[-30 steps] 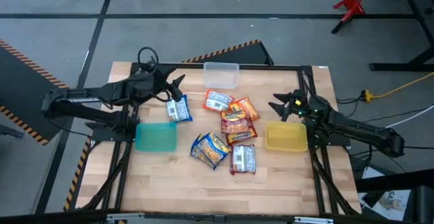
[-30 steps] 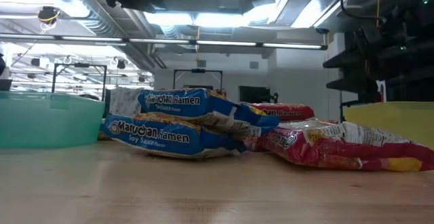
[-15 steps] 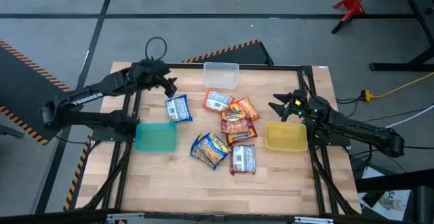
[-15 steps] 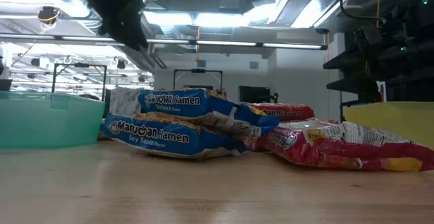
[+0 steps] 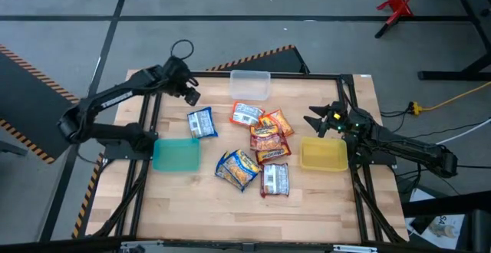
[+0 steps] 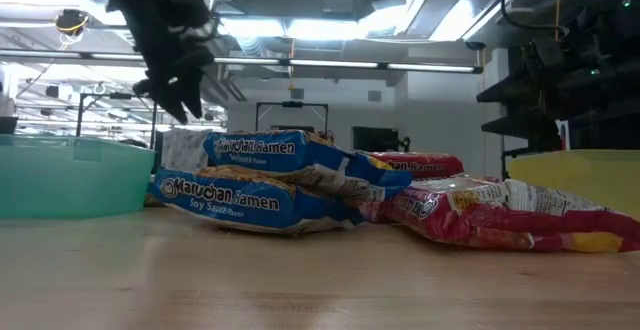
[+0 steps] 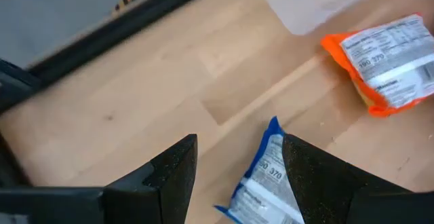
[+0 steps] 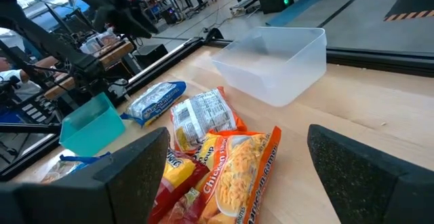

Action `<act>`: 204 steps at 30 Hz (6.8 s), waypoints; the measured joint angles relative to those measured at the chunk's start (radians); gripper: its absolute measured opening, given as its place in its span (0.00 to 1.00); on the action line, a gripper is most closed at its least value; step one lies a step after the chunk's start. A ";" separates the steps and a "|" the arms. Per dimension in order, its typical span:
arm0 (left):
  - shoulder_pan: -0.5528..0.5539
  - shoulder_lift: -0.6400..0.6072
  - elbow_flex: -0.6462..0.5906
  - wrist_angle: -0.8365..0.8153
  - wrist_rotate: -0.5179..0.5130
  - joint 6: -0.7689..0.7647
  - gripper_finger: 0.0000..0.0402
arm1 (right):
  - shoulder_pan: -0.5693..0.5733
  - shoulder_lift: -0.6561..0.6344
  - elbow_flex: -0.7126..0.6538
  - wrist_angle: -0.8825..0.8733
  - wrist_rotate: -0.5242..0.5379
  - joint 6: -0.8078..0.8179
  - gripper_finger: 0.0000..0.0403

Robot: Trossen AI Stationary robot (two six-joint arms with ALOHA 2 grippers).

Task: Sort Maruchan noodles
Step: Put the top left blue noodle pack into the green bin

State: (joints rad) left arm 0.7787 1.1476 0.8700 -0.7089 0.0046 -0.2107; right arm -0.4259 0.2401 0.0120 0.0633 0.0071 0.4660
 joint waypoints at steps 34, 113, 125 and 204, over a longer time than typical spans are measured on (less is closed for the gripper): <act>-0.259 0.507 0.000 0.219 -0.092 -0.207 0.52 | 0.000 0.000 0.000 -0.014 0.000 0.000 0.84; -0.905 0.543 0.803 -0.861 -0.298 -0.082 0.00 | 0.000 0.000 0.001 -0.051 0.046 -0.003 0.84; -0.962 0.538 0.757 -0.862 -0.366 -0.973 0.00 | 0.000 0.000 0.000 -0.051 0.046 -0.003 0.84; -1.205 0.082 0.089 -0.582 -0.322 -1.832 0.35 | 0.000 0.000 0.000 -0.052 0.019 -0.028 0.84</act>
State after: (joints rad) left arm -0.4259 1.2297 0.9589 -1.2911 -0.3177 -2.0425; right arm -0.4259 0.2401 0.0116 0.0113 0.0261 0.4377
